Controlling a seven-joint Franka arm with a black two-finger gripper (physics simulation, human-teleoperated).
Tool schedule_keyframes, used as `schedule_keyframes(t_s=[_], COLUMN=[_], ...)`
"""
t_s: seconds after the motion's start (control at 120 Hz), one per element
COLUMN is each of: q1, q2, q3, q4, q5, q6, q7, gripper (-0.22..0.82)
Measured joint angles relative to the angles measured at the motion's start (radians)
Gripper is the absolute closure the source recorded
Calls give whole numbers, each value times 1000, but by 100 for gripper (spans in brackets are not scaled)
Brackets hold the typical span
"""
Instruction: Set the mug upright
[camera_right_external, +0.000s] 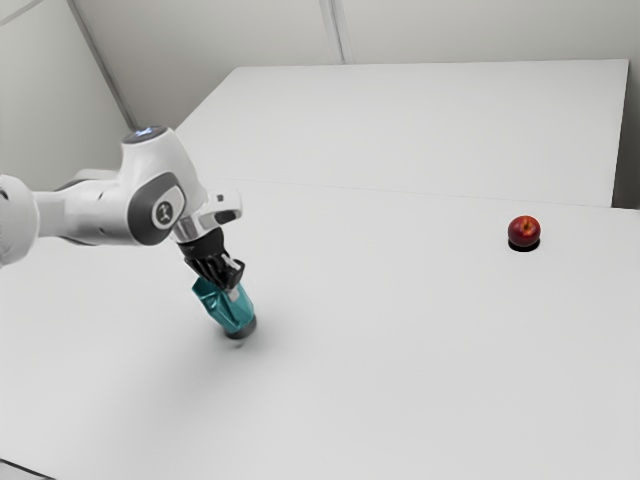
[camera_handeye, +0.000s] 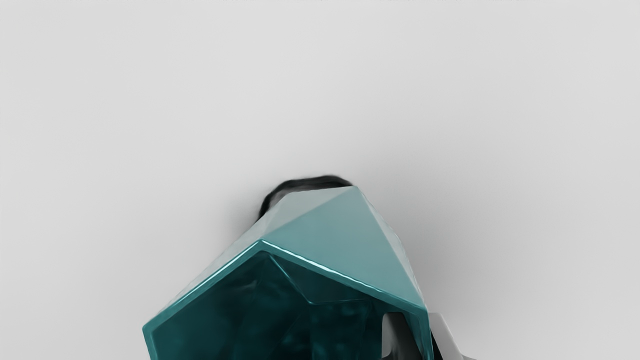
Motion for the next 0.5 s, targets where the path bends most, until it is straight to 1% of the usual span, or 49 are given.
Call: schedule_keyframes(t_s=[0.15,0.342,0.5], q1=[-5,-17,-27], q2=[30,39,39], q3=[-2,-4,-3], q4=[32,36,36], q5=[0,0,-6], q6=[-3,-7,-16], q7=[-7,-13,-12], gripper=[79,78,69])
